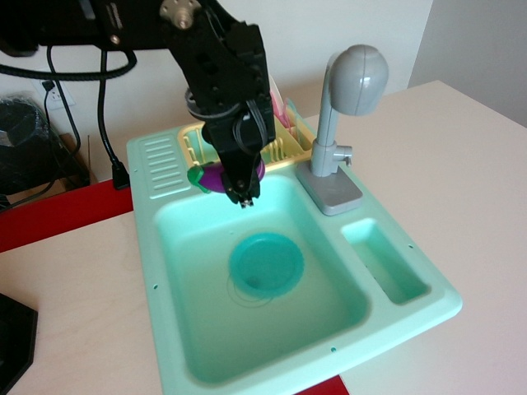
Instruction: Put eggplant on plate
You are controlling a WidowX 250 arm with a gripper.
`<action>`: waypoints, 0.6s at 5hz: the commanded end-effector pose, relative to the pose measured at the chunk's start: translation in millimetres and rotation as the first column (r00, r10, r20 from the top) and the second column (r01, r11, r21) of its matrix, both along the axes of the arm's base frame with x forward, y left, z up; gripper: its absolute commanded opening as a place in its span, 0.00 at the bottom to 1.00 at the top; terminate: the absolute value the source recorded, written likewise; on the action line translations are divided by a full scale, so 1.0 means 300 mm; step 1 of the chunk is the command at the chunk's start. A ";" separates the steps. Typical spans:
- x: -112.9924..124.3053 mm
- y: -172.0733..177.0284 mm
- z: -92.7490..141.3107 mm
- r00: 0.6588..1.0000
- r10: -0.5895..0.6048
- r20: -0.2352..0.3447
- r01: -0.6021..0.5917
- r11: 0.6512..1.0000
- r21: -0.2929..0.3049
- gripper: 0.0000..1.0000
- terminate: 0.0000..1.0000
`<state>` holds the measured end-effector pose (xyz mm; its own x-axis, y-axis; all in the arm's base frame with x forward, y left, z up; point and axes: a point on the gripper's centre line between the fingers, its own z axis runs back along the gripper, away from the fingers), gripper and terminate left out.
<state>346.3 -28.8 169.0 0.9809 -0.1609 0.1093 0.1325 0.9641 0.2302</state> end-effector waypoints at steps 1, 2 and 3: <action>0.003 -0.130 -0.040 1.000 -0.019 0.004 0.020 0.998 -0.053 0.00 0.00; -0.013 -0.146 -0.118 1.000 -0.010 -0.010 0.010 1.000 -0.019 0.00 0.00; -0.009 -0.140 -0.178 1.000 0.007 -0.013 -0.007 1.000 0.004 0.00 0.00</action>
<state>341.6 -65.8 91.5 0.9853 -0.1635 0.0505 0.1450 0.9546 0.2603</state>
